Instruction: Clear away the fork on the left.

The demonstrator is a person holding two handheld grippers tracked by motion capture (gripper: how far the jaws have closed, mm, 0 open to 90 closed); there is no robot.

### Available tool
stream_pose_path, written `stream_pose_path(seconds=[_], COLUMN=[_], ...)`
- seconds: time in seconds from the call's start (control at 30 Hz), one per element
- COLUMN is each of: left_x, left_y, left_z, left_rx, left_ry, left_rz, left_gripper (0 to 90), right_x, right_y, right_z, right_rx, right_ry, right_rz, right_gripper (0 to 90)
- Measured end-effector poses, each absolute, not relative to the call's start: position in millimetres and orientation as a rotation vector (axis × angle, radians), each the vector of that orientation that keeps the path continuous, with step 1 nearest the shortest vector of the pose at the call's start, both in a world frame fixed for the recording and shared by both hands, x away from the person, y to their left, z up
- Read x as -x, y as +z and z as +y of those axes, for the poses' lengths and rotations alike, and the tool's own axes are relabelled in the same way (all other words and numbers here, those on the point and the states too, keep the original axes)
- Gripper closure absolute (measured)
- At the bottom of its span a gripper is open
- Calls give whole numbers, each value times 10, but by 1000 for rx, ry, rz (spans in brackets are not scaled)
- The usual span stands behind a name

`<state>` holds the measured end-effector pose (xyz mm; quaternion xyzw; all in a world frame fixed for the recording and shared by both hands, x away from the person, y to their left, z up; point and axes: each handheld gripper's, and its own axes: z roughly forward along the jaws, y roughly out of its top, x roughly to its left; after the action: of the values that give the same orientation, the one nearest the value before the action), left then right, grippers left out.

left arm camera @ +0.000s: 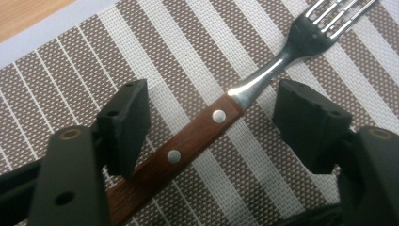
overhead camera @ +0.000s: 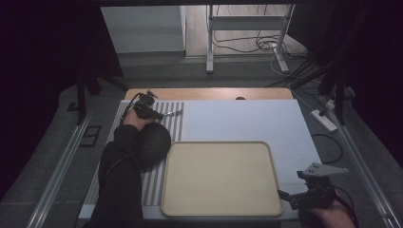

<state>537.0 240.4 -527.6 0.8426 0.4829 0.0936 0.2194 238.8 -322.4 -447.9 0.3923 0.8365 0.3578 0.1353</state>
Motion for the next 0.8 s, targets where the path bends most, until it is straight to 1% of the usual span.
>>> stream_pose_path(seconds=[0.03,0.07,0.17,0.23,0.27,0.3,0.37,0.4,0.5,0.6,0.63,0.7,0.77,0.8], left_x=[-5348,-5326,-5271,-5255,-5247,-5245,-5242,-5237,-5242,-5235,-5235,-5229,-5217,-5216], left_y=[-5266,-5258,-5244,-5238,-5234,-5229,-5228,-5226,-5228,-5230,-5230,-5220,-5195,-5184], left_z=[2394,2382,2358,2360,2362,2373,2375,2371,2379,2390,2390,2379,2354,2343], left_rx=[-2345,-2361,-2397,-2416,-2430,-2446,-2457,-2466,-2488,-2497,-2497,-2512,-2537,-2548], left_ry=[268,267,251,238,234,210,211,220,234,320,320,380,476,494], left_rz=[1313,1286,1205,1173,1152,1113,1090,1079,1026,1014,1014,992,960,942], left_gripper=[458,458,623,680,680,715,731,773,777,785,785,785,785,785], right_x=[-2388,-2388,-2386,-2384,-2384,-2383,-2383,-2384,-2384,-2385,-2385,-2385,-2384,-2384], right_y=[-4479,-4479,-4480,-4479,-4479,-4479,-4479,-4480,-4478,-4478,-4478,-4480,-4479,-4479], right_z=[-3222,-3222,-3218,-3214,-3214,-3213,-3213,-3214,-3215,-3215,-3215,-3217,-3219,-3219], right_rx=[-1134,-1134,-1130,-1128,-1128,-1125,-1125,-1127,-1127,-1127,-1127,-1127,-1128,-1128], right_ry=[1034,1034,1029,1023,1023,1025,1025,1025,1024,1026,1026,1034,1035,1035], right_rz=[2425,2425,2426,2427,2427,2428,2427,2427,2427,2428,2428,2426,2427,2427], right_gripper=[0,0,0,0,0,0,0,0,0,0,0,0,0,0])
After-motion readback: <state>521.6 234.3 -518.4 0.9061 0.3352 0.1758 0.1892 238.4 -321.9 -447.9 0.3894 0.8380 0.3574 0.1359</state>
